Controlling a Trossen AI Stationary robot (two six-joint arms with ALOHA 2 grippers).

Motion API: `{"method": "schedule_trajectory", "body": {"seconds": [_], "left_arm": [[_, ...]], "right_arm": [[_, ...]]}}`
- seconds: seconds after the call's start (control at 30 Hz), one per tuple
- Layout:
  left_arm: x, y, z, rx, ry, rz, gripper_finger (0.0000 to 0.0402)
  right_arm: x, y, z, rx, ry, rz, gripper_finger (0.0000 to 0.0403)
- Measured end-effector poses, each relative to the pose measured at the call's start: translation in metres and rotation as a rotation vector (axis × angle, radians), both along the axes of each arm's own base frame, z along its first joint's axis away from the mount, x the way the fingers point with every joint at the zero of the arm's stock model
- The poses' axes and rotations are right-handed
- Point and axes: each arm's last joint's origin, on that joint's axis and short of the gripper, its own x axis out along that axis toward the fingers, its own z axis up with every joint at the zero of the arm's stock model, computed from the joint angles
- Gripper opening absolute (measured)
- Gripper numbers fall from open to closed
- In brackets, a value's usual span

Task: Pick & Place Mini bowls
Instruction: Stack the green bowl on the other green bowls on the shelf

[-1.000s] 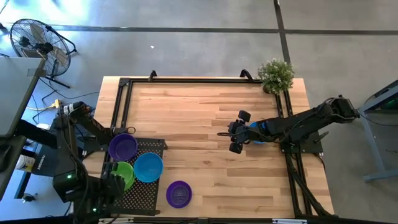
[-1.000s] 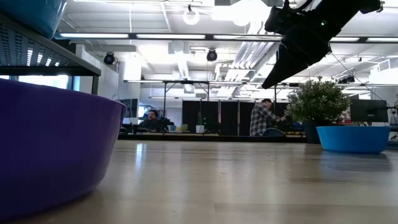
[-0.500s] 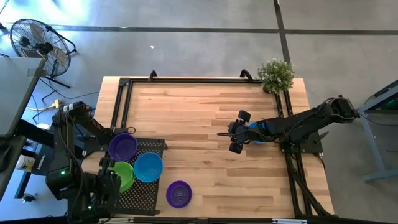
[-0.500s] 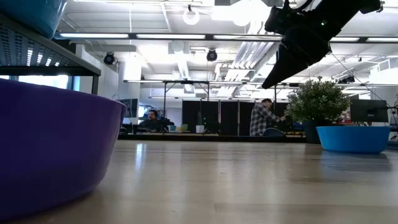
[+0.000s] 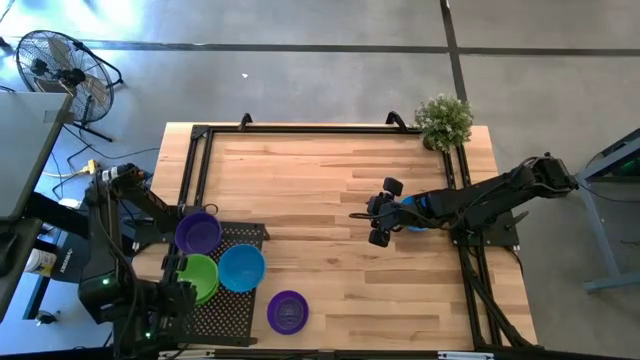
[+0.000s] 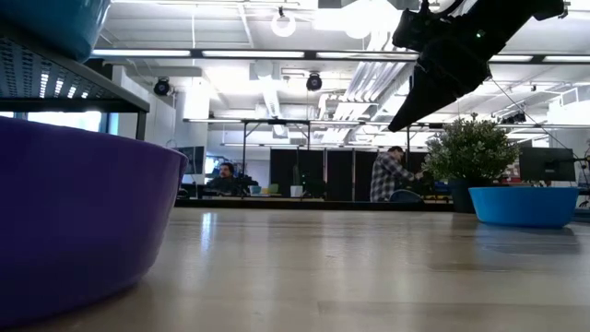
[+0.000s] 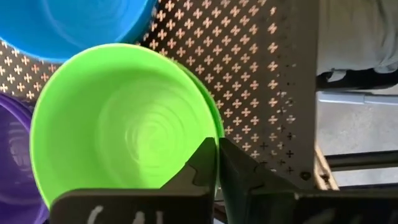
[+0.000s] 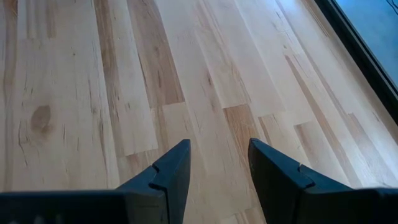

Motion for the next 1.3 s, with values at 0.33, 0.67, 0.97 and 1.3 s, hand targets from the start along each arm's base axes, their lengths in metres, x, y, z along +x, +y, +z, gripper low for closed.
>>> {"method": "schedule_trajectory", "body": {"seconds": [0.33,0.67,0.97,1.3], "left_arm": [[0.0,-0.001,-0.011,-0.01,0.037,0.094,0.0062],[0.0,-0.002,-0.007,-0.016,0.042,0.014,0.0138],[-0.002,0.012,0.001,0.076,-0.064,-0.036,0.0012],[-0.003,0.014,-0.024,0.153,-0.004,-0.003,0.0002]], "right_arm": [[0.0,0.0,0.0,0.0,0.0,0.0,0.0149],[0.0,0.0,0.0,0.0,0.0,-0.001,0.0149],[0.0,0.0,0.0,0.014,0.002,0.012,0.0125],[0.0,0.001,0.0,0.011,0.005,0.02,0.0052]]}}
